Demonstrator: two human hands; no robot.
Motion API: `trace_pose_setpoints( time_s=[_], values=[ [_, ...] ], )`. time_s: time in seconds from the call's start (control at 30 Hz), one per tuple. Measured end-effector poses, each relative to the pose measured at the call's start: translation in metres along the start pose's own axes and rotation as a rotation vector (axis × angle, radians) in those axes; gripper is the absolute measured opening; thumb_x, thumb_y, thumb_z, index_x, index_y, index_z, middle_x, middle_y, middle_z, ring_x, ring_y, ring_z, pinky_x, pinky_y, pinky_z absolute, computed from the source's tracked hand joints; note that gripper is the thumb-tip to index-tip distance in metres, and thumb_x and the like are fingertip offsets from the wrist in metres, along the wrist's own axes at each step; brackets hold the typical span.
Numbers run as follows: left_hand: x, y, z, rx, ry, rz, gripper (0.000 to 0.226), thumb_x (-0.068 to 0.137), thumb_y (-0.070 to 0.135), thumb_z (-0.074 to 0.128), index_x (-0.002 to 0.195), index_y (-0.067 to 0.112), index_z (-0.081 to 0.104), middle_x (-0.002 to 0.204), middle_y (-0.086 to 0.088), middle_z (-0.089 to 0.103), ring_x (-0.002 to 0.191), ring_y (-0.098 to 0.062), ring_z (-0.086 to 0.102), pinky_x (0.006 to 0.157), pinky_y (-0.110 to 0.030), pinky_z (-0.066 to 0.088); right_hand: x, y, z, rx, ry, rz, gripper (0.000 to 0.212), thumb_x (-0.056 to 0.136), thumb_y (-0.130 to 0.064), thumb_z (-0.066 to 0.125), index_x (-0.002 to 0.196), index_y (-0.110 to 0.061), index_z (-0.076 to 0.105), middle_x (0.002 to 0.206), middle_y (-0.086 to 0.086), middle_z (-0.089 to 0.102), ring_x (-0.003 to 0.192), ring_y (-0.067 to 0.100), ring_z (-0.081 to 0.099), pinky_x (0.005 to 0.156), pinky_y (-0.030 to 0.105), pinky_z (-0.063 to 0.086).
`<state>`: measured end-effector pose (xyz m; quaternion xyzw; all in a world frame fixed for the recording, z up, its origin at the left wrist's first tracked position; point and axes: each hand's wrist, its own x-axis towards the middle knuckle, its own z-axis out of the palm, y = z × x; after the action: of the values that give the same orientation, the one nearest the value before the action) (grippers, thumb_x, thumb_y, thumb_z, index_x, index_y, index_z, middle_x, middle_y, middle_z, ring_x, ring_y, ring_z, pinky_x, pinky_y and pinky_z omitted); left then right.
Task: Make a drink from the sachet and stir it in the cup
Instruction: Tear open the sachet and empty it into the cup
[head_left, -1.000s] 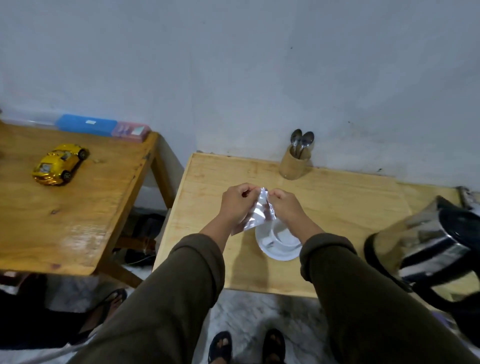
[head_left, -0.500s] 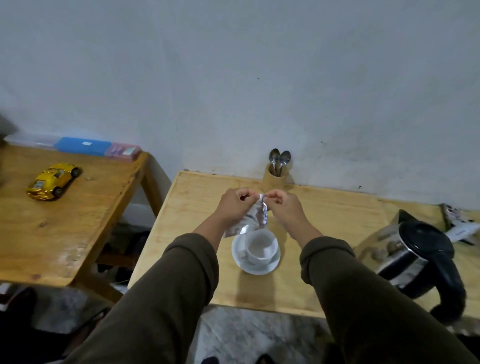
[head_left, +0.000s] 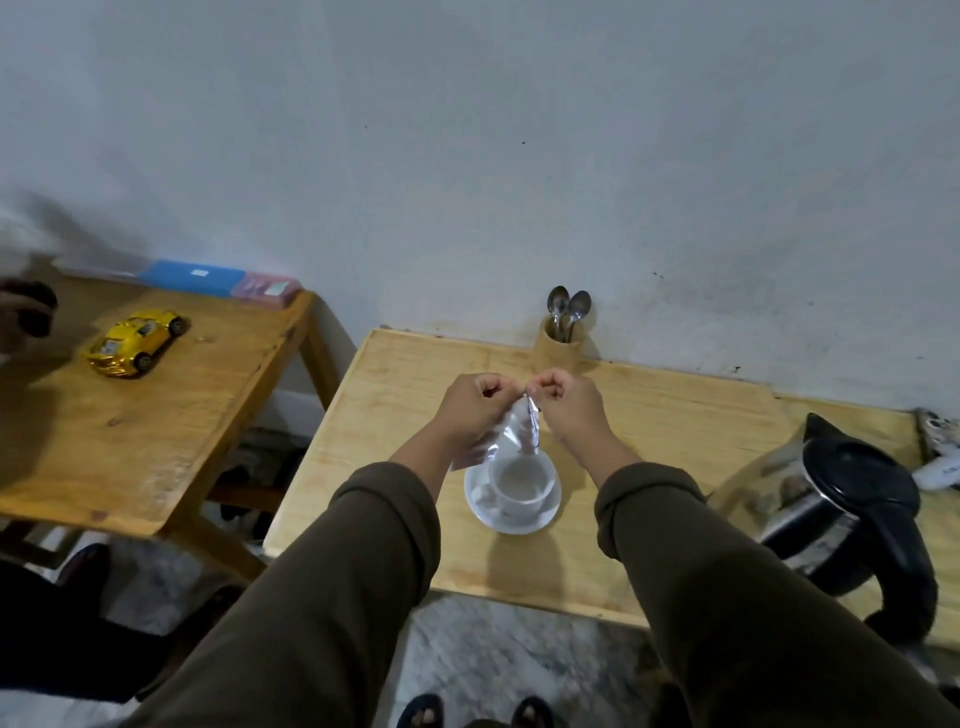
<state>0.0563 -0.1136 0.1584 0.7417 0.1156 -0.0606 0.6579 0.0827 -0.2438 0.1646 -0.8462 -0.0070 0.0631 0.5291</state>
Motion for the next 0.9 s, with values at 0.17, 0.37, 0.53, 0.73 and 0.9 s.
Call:
trace_pose_setpoints(
  time_s=[0.17, 0.37, 0.53, 0.73, 0.9],
  values=[
    [-0.003, 0.0, 0.0, 0.016, -0.013, -0.057, 0.019, 0.092, 0.021, 0.058, 0.078, 0.011, 0.065, 0.048, 0.0, 0.047, 0.031, -0.004, 0.036, 0.034, -0.012, 0.03, -0.004, -0.001, 0.005, -0.085, -0.015, -0.05, 0.01, 0.087, -0.003, 0.056, 0.081, -0.009, 0.059, 0.074, 0.004, 0.055, 0.074, 0.017, 0.049, 0.056, 0.009, 0.037],
    [-0.003, -0.005, -0.002, -0.069, 0.048, -0.142, 0.032, 0.094, 0.018, 0.054, 0.062, 0.014, 0.057, 0.045, 0.003, 0.054, 0.039, -0.007, 0.047, 0.037, -0.011, 0.037, -0.006, -0.008, 0.02, -0.248, -0.005, -0.229, 0.018, 0.085, 0.003, 0.052, 0.074, -0.011, 0.051, 0.083, 0.005, 0.051, 0.077, 0.019, 0.046, 0.056, 0.02, 0.029],
    [-0.007, -0.01, -0.004, -0.149, 0.112, -0.218, 0.037, 0.096, 0.014, 0.05, 0.059, 0.013, 0.052, 0.033, 0.007, 0.049, 0.023, -0.001, 0.039, 0.03, -0.007, 0.03, -0.011, -0.002, 0.028, -0.228, -0.051, -0.187, 0.007, 0.086, -0.004, 0.059, 0.081, -0.007, 0.062, 0.094, 0.004, 0.046, 0.083, 0.017, 0.048, 0.063, 0.012, 0.032],
    [-0.008, -0.015, -0.002, -0.146, 0.081, -0.272, 0.039, 0.096, 0.02, 0.05, 0.057, 0.015, 0.049, 0.033, 0.006, 0.046, 0.024, -0.005, 0.038, 0.033, -0.01, 0.03, -0.017, 0.001, 0.022, -0.234, -0.097, -0.175, 0.007, 0.087, -0.002, 0.057, 0.085, -0.002, 0.064, 0.092, 0.002, 0.048, 0.084, 0.015, 0.048, 0.061, -0.003, 0.034],
    [0.0, -0.021, 0.0, -0.175, 0.121, -0.277, 0.031, 0.093, 0.023, 0.054, 0.063, 0.015, 0.058, 0.063, -0.004, 0.057, 0.056, -0.015, 0.05, 0.056, -0.025, 0.042, -0.023, 0.003, 0.016, -0.272, -0.161, -0.194, 0.005, 0.085, -0.001, 0.058, 0.082, -0.001, 0.063, 0.09, 0.004, 0.05, 0.082, 0.016, 0.049, 0.063, 0.0, 0.035]
  ],
)
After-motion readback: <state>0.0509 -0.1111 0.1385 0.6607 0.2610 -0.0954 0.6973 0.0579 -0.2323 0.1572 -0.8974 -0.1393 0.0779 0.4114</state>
